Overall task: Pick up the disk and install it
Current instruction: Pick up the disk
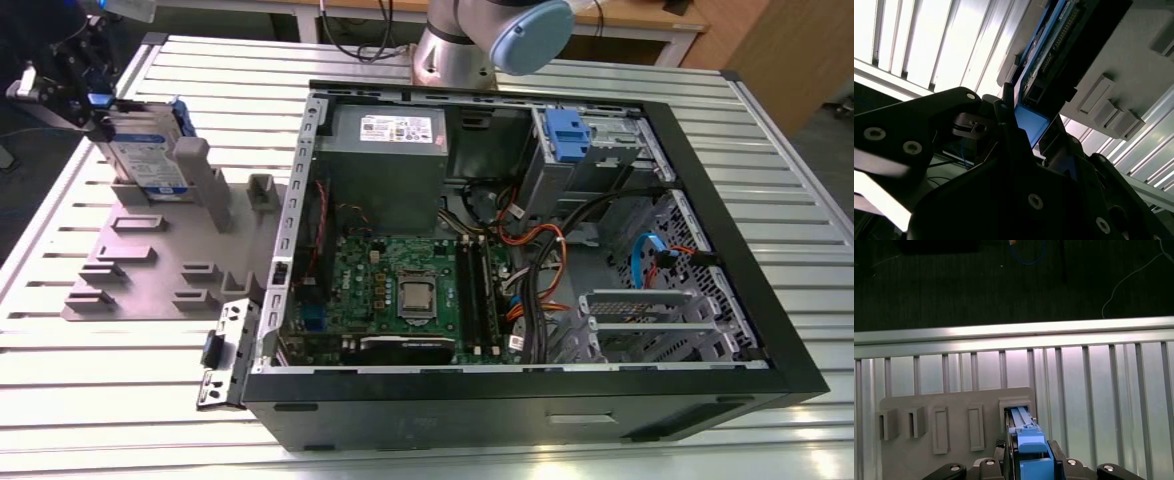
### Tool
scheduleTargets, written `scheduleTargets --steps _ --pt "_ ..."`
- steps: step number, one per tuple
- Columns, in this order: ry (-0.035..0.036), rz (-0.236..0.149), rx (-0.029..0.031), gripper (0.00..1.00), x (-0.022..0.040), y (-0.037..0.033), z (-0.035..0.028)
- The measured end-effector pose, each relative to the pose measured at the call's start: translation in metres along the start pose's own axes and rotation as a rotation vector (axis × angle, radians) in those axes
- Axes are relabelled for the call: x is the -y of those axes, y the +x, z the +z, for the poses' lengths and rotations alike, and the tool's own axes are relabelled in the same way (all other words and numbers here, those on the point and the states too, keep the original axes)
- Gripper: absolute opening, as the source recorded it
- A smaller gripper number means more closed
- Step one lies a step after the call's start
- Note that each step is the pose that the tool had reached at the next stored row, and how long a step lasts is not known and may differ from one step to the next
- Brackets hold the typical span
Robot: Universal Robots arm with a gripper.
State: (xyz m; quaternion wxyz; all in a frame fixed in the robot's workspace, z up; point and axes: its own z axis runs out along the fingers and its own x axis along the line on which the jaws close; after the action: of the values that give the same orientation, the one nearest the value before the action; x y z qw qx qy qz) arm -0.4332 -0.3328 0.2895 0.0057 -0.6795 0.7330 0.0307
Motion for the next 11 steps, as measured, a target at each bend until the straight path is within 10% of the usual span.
scheduleTargets --steps 11 --pt "0.0002 0.000 -0.0022 0.45 0.0001 0.0003 0.0015"
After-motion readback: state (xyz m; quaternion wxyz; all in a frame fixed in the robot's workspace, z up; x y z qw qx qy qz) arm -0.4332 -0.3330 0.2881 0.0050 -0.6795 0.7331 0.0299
